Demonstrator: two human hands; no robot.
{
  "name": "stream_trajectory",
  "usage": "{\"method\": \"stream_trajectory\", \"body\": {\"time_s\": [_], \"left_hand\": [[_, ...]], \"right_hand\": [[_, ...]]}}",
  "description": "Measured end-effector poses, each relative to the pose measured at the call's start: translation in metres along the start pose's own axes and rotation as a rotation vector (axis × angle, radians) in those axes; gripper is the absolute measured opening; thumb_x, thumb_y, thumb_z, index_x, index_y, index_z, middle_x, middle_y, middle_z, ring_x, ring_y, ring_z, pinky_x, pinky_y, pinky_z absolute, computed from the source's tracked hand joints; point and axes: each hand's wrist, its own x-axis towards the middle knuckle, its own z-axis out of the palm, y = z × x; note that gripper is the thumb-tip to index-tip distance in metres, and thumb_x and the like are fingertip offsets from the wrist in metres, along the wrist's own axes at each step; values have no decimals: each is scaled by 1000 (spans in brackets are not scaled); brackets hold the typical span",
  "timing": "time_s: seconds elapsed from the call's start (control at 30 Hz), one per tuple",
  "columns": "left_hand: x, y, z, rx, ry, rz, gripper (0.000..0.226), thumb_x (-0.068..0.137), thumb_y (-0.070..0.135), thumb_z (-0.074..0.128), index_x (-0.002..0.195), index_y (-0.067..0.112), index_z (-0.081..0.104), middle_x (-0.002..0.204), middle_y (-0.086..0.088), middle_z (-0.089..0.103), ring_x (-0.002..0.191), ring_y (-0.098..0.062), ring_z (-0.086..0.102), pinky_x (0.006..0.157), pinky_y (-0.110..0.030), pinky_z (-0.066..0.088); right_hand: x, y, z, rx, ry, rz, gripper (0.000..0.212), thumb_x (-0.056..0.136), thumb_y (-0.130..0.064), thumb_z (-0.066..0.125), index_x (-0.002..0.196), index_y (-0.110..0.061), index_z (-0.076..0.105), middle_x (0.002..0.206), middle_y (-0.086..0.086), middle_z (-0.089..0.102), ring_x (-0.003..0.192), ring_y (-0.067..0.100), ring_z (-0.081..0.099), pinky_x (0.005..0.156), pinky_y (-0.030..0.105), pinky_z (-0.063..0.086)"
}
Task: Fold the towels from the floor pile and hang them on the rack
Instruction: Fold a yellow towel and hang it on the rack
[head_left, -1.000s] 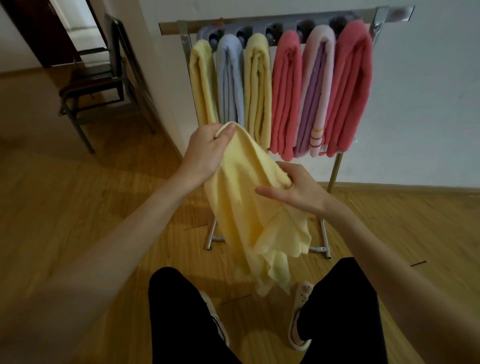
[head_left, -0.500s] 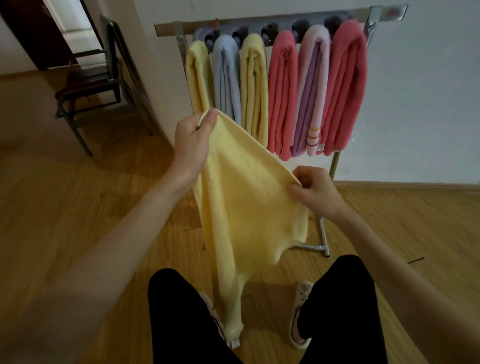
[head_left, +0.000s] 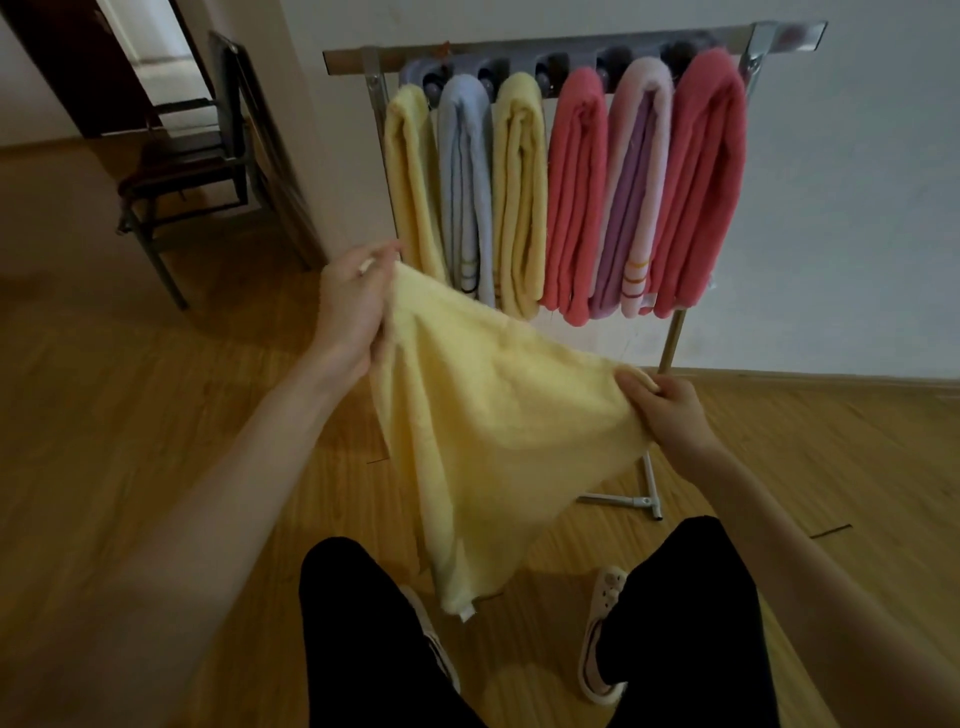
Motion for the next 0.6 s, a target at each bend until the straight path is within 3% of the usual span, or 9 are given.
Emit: {"method": "stream_trajectory", "body": {"time_s": [0.07, 0.13, 0.27, 0.33, 0.37, 0.43, 0.47, 0.6], "left_hand": [[-4, -4, -5, 125, -116, 26, 24, 100, 21, 44, 115, 21, 63, 110, 7, 55, 91, -7, 57, 66, -25, 53], [-8, -4, -9, 200, -248, 34, 20, 99, 17, 45, 99, 18, 65, 102, 6, 57, 90, -16, 59, 67, -37, 55], [-15, -2, -13, 381, -583, 73, 22, 98, 15, 47, 87, 23, 64, 100, 9, 57, 97, -8, 55, 77, -23, 51], [-20, -4, -11, 491, -748, 108, 19, 97, 15, 49, 93, 27, 63, 105, 10, 57, 98, -1, 54, 88, -27, 48], [-24, -3, -9, 525, -823, 108, 18, 96, 14, 51, 98, 29, 62, 108, 6, 59, 99, -3, 56, 91, -30, 47], [-33, 0, -2, 540, -979, 106, 25, 92, 11, 57, 112, 25, 58, 115, -6, 60, 106, -17, 60, 93, -37, 51], [-36, 1, 3, 556, -1050, 105, 34, 89, 6, 59, 119, 21, 55, 119, -6, 60, 109, -17, 59, 93, -35, 52], [-37, 1, 21, 876, -1160, 243, 56, 87, -7, 49, 135, 23, 43, 126, 3, 54, 112, -7, 53, 83, -21, 51]], "right_hand": [[3, -8, 5, 62, 60, 51, 40, 93, -30, 58, 95, 9, 64, 87, 30, 63, 78, 32, 61, 77, 41, 51], [6, -20, 10, 30, 83, 46, 32, 94, -27, 55, 87, 2, 66, 76, 17, 59, 74, 24, 56, 72, 35, 47], [13, -36, 19, -76, 89, -12, 34, 94, -17, 52, 63, -12, 40, 57, 2, 30, 54, 12, 29, 48, 20, 26], [14, -45, 22, -157, 65, -1, 28, 94, -12, 48, 67, -12, 41, 60, 2, 30, 55, 13, 29, 42, 17, 25], [14, -48, 24, -188, 42, 22, 19, 94, -11, 46, 75, -10, 48, 65, 4, 35, 60, 15, 35, 45, 19, 33], [15, -54, 28, -235, -2, 79, 20, 93, -10, 42, 97, 1, 58, 82, 9, 43, 76, 20, 41, 70, 38, 48], [15, -57, 29, -236, -17, 101, 24, 93, -9, 41, 103, 6, 57, 86, 9, 44, 80, 20, 41, 77, 45, 47], [14, -65, 29, -207, -88, 90, 14, 90, -8, 40, 77, -8, 45, 71, 3, 37, 65, 14, 35, 55, 30, 29]]}}
